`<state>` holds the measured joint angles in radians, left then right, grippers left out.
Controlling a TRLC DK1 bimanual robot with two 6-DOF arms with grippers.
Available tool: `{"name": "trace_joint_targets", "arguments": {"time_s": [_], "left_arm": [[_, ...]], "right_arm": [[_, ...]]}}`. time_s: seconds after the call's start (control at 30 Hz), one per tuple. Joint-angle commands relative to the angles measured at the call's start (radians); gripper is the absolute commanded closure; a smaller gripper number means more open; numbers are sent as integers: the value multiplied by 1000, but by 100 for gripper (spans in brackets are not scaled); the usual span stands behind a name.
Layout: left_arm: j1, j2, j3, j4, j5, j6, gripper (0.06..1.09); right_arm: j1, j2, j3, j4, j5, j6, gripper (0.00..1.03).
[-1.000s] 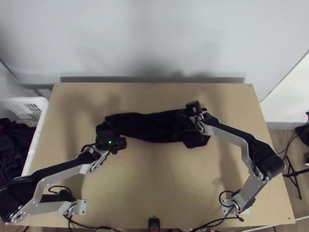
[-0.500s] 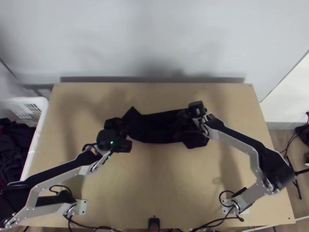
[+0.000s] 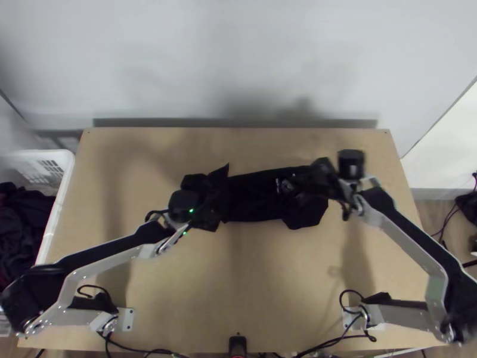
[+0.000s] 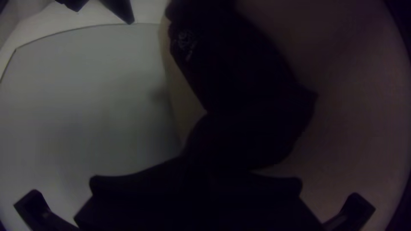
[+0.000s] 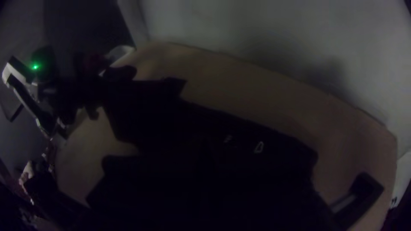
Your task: Fold the t-shirt
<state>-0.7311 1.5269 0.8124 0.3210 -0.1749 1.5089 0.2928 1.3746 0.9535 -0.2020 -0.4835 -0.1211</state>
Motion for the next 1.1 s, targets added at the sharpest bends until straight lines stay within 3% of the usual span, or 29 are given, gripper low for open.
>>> {"name": "trace_joint_targets", "arguments": {"time_s": [0.0, 0.53, 0.87, 1.07], "left_arm": [[-31, 133, 140, -17, 18, 54, 104], [-136, 262, 444, -128, 14, 159, 104], [-162, 454, 775, -278, 18, 264, 104], [-218, 578, 924, -289, 37, 281, 104]], "right_arm": [[-178, -149, -75, -31, -7, 29, 100], [-218, -270, -185, -80, -9, 44, 100], [-253, -290, -206, -91, -9, 43, 100], [-300, -295, -226, -96, -10, 40, 100]]}}
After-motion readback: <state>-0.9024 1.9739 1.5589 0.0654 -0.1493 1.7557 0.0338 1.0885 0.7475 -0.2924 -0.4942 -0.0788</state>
